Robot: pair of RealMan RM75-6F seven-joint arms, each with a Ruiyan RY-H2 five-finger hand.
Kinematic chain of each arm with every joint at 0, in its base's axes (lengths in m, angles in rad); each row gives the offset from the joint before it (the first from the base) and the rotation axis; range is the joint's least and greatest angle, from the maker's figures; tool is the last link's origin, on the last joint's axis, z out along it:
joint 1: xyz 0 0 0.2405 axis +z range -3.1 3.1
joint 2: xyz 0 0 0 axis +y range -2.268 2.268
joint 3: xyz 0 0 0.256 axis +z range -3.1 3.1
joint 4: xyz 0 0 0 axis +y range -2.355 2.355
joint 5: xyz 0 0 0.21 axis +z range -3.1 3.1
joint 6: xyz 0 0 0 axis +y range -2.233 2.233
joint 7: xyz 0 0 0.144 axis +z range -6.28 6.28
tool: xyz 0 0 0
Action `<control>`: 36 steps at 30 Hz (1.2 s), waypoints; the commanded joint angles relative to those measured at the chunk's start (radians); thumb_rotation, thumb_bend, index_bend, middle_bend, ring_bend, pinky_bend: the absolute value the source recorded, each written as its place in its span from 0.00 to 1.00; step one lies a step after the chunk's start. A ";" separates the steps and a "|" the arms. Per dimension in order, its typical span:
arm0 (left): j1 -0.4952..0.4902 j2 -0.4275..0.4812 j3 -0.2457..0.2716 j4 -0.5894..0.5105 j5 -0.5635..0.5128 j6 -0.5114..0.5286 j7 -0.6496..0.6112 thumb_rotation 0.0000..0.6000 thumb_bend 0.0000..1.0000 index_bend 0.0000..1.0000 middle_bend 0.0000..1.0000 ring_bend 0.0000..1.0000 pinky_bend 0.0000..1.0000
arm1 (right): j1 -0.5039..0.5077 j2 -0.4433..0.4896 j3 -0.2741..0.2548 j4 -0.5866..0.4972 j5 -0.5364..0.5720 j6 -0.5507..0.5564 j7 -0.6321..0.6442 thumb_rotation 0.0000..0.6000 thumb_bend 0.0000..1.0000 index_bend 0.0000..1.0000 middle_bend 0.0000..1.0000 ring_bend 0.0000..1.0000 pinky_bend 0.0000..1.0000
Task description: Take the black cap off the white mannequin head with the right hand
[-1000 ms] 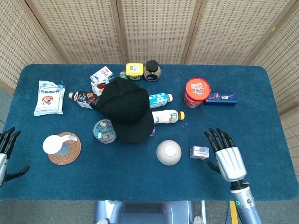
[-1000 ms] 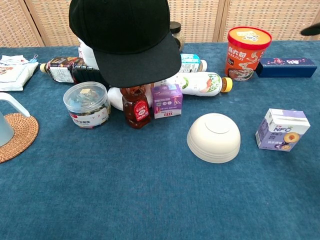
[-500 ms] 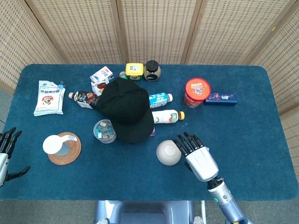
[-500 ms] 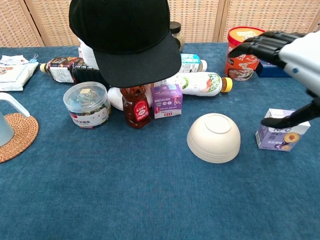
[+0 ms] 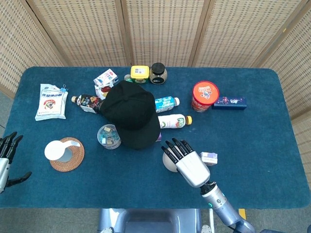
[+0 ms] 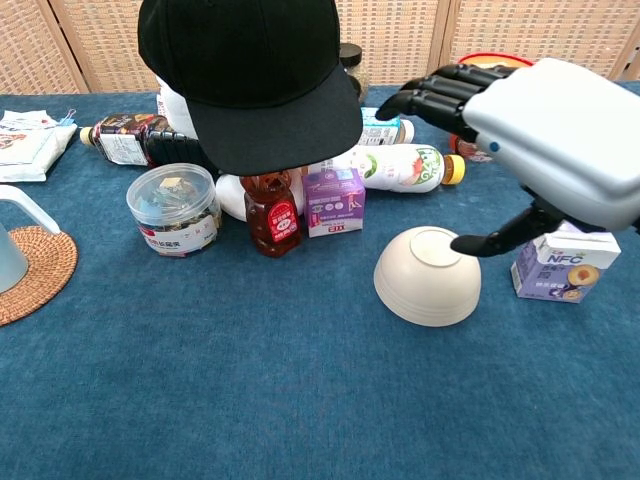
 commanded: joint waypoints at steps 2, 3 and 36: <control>-0.001 0.003 0.001 -0.002 -0.002 -0.005 -0.001 1.00 0.04 0.00 0.00 0.00 0.02 | 0.025 -0.047 0.013 0.016 -0.002 -0.011 -0.029 1.00 0.00 0.16 0.17 0.16 0.25; -0.001 0.004 0.001 -0.002 -0.001 -0.005 -0.001 1.00 0.04 0.00 0.00 0.00 0.02 | 0.029 -0.056 0.014 0.021 -0.003 -0.011 -0.034 1.00 0.00 0.16 0.17 0.16 0.25; 0.001 0.031 0.005 0.009 -0.006 -0.011 -0.068 1.00 0.04 0.00 0.00 0.00 0.02 | 0.230 -0.387 0.138 0.275 0.086 -0.038 -0.183 1.00 0.00 0.23 0.26 0.26 0.34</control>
